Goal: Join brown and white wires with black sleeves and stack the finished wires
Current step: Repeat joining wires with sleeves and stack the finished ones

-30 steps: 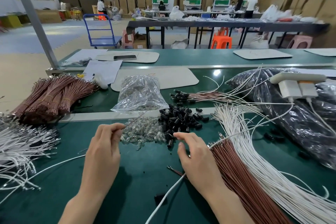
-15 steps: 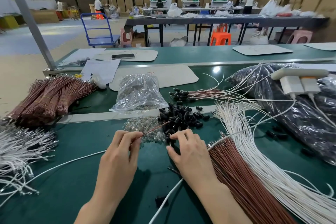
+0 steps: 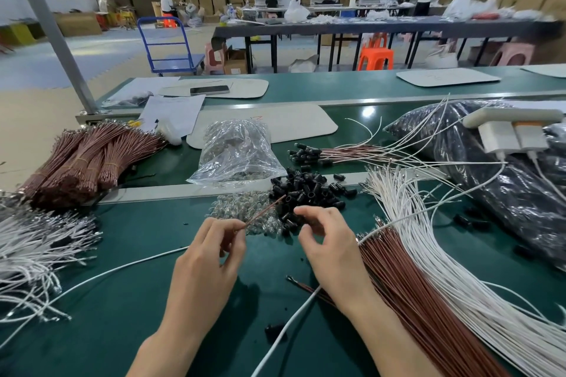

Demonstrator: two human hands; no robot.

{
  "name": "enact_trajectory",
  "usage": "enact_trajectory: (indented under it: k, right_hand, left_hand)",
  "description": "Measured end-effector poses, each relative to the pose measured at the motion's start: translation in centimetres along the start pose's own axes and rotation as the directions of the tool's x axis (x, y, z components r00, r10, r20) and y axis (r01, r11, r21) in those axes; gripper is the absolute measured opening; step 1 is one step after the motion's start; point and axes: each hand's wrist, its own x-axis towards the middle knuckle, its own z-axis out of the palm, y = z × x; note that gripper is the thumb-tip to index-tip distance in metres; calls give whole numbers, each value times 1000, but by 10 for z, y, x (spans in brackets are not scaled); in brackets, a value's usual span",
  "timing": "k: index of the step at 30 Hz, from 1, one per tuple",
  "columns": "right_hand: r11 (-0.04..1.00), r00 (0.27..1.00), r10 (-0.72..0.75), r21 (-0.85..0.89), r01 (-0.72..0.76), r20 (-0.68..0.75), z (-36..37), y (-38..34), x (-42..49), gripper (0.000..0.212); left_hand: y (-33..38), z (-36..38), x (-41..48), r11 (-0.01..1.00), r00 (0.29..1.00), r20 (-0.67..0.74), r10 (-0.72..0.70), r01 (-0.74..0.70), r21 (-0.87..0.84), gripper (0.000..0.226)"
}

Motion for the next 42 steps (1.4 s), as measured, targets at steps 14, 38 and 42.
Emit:
enact_trajectory:
  k: [14, 38, 42]
  right_hand:
    - [104, 898, 320, 931, -349, 301, -8, -16, 12, 31]
    - [486, 902, 158, 764, -426, 402, 14, -16, -2, 22]
    - [526, 936, 153, 775, -350, 318, 14, -16, -1, 20]
  left_hand:
    - [3, 3, -2, 986, 984, 85, 156, -160, 51, 10]
    - [4, 4, -2, 989, 990, 48, 134, -136, 55, 21]
    - [3, 3, -2, 994, 995, 52, 89, -91, 54, 20]
